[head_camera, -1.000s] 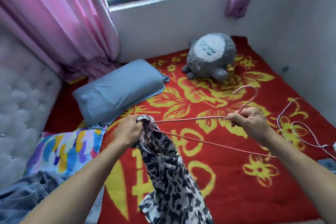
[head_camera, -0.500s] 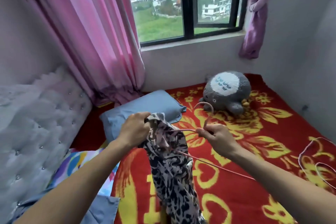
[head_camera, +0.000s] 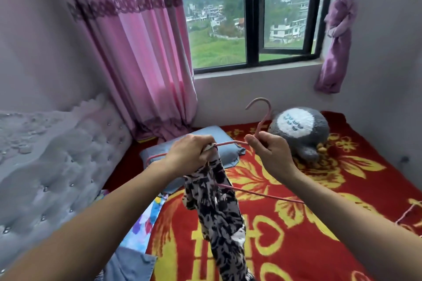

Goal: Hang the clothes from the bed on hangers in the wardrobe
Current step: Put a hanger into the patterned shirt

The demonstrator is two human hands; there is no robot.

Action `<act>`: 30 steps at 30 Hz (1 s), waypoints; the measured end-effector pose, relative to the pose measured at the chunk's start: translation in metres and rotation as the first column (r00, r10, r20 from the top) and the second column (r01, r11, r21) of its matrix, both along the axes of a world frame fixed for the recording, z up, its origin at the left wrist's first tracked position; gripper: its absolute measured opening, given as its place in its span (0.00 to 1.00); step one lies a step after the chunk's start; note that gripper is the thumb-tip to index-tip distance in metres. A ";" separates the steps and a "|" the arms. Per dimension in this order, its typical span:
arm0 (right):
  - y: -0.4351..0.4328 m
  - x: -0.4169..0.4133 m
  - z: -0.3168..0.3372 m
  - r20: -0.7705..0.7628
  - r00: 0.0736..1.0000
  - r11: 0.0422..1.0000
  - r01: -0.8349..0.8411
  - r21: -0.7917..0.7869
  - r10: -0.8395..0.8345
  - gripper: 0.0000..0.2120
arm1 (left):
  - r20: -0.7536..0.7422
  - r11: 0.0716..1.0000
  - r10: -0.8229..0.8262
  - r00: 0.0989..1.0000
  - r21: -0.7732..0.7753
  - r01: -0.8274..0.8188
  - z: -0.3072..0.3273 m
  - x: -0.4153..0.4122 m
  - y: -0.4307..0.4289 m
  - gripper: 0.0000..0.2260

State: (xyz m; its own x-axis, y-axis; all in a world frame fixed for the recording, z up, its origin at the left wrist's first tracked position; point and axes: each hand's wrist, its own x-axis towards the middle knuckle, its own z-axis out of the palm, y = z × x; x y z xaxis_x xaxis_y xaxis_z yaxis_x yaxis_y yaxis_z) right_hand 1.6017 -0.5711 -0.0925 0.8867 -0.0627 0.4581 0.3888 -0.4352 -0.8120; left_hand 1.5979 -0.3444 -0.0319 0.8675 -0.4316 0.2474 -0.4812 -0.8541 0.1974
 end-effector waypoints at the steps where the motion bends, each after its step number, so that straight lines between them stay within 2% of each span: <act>1: -0.003 0.001 0.001 0.052 0.993 0.988 0.107 -0.110 -0.102 0.10 | 0.028 0.999 0.034 0.999 -0.017 -0.033 0.001 0.001 -0.004 0.07; 2: -0.005 0.000 0.001 0.129 0.971 0.955 0.222 -0.196 -0.199 0.13 | 0.063 0.998 0.069 0.996 -0.018 -0.068 0.002 0.003 -0.007 0.07; 4: -0.008 -0.011 0.003 0.323 0.903 0.912 0.357 -0.203 -0.281 0.18 | 0.095 0.992 0.118 0.988 -0.048 -0.114 0.004 0.006 -0.008 0.07; 6: -0.005 -0.029 -0.002 0.406 0.880 0.921 0.344 -0.183 -0.248 0.13 | 0.035 0.978 0.122 0.992 -0.176 -0.114 0.007 0.009 -0.005 0.07; 7: -0.002 -0.035 -0.011 0.344 0.921 0.937 0.270 -0.220 -0.184 0.11 | -0.006 0.961 0.116 0.993 -0.254 -0.113 0.010 0.009 -0.004 0.07; 9: 0.006 -0.041 -0.034 0.016 0.996 0.937 0.083 -0.340 -0.083 0.13 | -0.056 0.919 0.087 0.995 -0.380 -0.102 0.016 0.011 -0.003 0.05; 11: 0.014 -0.036 -0.063 -0.255 0.959 0.887 -0.010 -0.461 -0.121 0.29 | -0.095 0.868 0.021 0.995 -0.492 -0.066 0.024 0.007 -0.007 0.07; 13: 0.020 -0.026 -0.079 -0.386 0.907 0.889 -0.031 -0.457 -0.166 0.44 | -0.132 0.816 -0.057 0.990 -0.577 -0.030 0.032 -0.001 -0.010 0.06; 14: 0.024 -0.021 -0.082 -0.425 0.890 0.897 -0.043 -0.440 -0.165 0.47 | -0.135 0.802 -0.092 0.987 -0.598 -0.007 0.035 -0.006 -0.010 0.06; 16: 0.030 -0.014 -0.082 -0.487 0.865 0.898 -0.110 -0.426 -0.125 0.44 | -0.124 0.788 -0.150 0.981 -0.615 0.043 0.039 -0.013 -0.009 0.06; 17: 0.032 -0.010 -0.084 -0.519 0.848 0.899 -0.139 -0.415 -0.108 0.36 | -0.115 0.783 -0.168 0.979 -0.618 0.062 0.040 -0.015 -0.008 0.05; 18: 0.031 -0.006 -0.087 -0.545 0.834 0.913 -0.153 -0.377 -0.086 0.28 | -0.107 0.780 -0.179 0.978 -0.621 0.075 0.040 -0.016 -0.006 0.05; 20: 0.024 0.001 -0.093 -0.585 0.811 0.979 -0.125 -0.163 0.006 0.24 | -0.095 0.785 -0.177 0.980 -0.614 0.082 0.038 -0.016 0.002 0.04; 22: 0.003 0.010 -0.100 -0.594 0.804 0.996 0.034 0.083 0.022 0.16 | -0.087 0.809 -0.150 0.985 -0.583 0.072 0.031 -0.014 0.015 0.04; 24: -0.029 0.016 -0.096 -0.612 0.791 0.949 0.195 0.249 -0.003 0.05 | -0.081 0.856 -0.110 0.991 -0.514 0.053 0.019 -0.009 0.035 0.03; 27: -0.077 0.015 -0.070 -0.583 0.804 0.811 0.264 0.521 0.113 0.08 | -0.092 0.919 -0.078 0.993 -0.393 0.035 -0.005 -0.004 0.058 0.06; 28: -0.089 0.013 -0.059 -0.542 0.832 0.785 0.255 0.564 0.120 0.11 | -0.105 0.925 -0.073 0.992 -0.379 0.028 -0.014 -0.002 0.060 0.07; 29: -0.098 0.009 -0.046 -0.496 0.863 0.806 0.228 0.547 0.093 0.16 | -0.113 0.927 -0.061 0.992 -0.374 0.014 -0.021 0.000 0.060 0.08; 30: -0.103 0.005 -0.034 -0.453 0.891 0.868 0.195 0.457 0.038 0.19 | -0.113 0.930 -0.041 0.993 -0.368 -0.003 -0.027 0.004 0.058 0.07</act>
State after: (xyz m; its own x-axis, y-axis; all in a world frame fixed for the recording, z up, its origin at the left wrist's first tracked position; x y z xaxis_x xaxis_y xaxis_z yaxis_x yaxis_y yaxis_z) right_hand 1.6063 -0.6738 -0.1270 0.9657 -0.2473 -0.0791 -0.0715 0.0394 -0.9967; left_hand 1.6017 -0.2862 -0.0590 0.8923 -0.3468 0.2890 -0.4513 -0.7023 0.5505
